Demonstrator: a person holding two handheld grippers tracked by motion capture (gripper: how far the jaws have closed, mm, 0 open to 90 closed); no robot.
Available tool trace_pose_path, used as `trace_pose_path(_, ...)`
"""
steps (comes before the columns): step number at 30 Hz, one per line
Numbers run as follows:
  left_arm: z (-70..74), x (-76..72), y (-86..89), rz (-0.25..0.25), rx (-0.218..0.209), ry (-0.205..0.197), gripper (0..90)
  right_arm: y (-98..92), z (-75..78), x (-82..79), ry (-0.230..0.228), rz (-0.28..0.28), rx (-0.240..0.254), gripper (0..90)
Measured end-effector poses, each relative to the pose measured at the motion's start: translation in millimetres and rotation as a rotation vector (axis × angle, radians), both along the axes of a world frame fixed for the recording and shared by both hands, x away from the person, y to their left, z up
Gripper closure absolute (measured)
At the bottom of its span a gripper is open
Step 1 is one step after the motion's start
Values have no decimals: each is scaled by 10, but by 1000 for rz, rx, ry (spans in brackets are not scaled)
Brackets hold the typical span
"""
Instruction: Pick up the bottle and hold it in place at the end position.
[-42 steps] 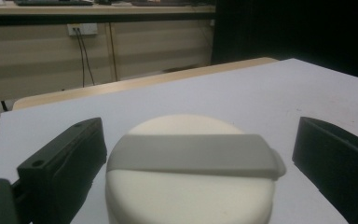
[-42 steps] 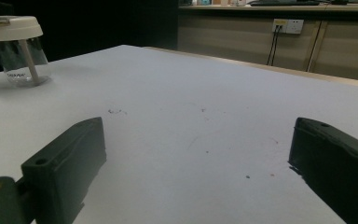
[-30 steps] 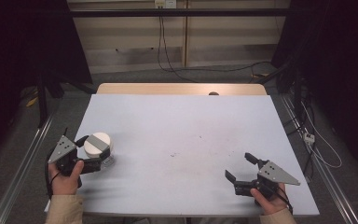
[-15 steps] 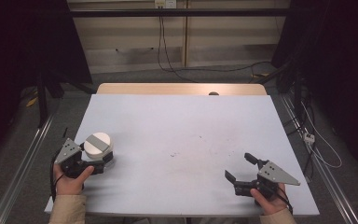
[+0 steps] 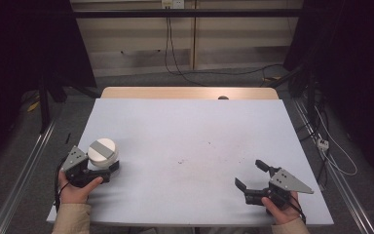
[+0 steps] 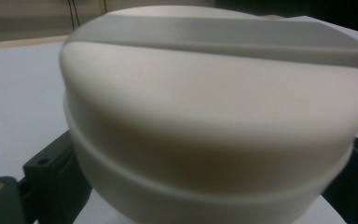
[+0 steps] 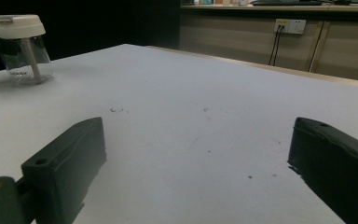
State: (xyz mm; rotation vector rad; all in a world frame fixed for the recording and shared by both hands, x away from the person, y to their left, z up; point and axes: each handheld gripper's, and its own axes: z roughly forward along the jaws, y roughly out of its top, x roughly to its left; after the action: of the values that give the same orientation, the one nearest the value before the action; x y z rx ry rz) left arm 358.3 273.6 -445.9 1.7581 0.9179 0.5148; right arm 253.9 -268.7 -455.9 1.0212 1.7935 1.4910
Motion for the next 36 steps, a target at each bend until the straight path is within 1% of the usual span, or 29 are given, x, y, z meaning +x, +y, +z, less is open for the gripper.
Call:
trace_pose_path(1, 0, 0, 0, -3, 9, 2, 45, 0, 0, 0, 1, 1, 0, 33)
trace_pose_path(2, -5, 1, -5, 3, 4, 5, 51, 1, -1, 1, 1, 1, 0, 33)
trace_pose_path(4, -10, 5, 4, 5, 13, 11, 62, 2, -1, 1, 1, 2, 0, 33)
trace_pose_path(6, -15, 5, 10, 10, 19, 11, 94, 2, 0, 1, 2, 2, -1, 33)
trace_pose_path(7, -19, 5, 10, 20, 12, 15, 115, 2, -1, 1, 1, 3, -1, 33)
trace_pose_path(8, -22, 7, 10, 22, 10, 18, 117, 2, -1, 1, 2, 3, -1, 33)
trace_pose_path(11, -27, 10, 5, 22, 21, 19, 141, -2, 2, 3, 0, 2, -1, 33)
trace_pose_path(15, -37, 18, -8, 25, 39, 6, 166, -6, 3, 2, 0, -1, 0, 33)
trace_pose_path(19, -42, 16, -16, 28, 39, -4, 172, -3, 2, 1, -1, 2, -3, 33)
trace_pose_path(20, -42, 19, -10, 22, 45, -7, 174, -2, 2, 1, -1, 2, -3, 33)
trace_pose_path(24, -44, 21, -28, 30, 39, -22, 180, -2, 6, -2, -1, 2, -2, 33)
trace_pose_path(26, -38, 21, -34, 30, 52, -28, 181, -3, 6, -1, -2, 1, -3, 33)
trace_pose_path(30, -14, 13, -34, 39, 36, -39, 183, -3, 5, 0, -2, 2, -4, 34)
trace_pose_path(31, -7, 10, -35, 42, 20, -41, 183, -2, 5, 0, -2, 2, -4, 34)
trace_pose_path(32, 2, 7, -33, 43, 15, -43, 184, -4, 5, 0, -5, 3, -7, 34)
trace_pose_path(34, 17, 4, -39, 37, 7, -51, 184, -3, 5, 0, -5, 3, -6, 33)
trace_pose_path(36, 30, 0, -58, 26, -3, -51, 184, -3, 5, 2, -5, 2, -6, 33)
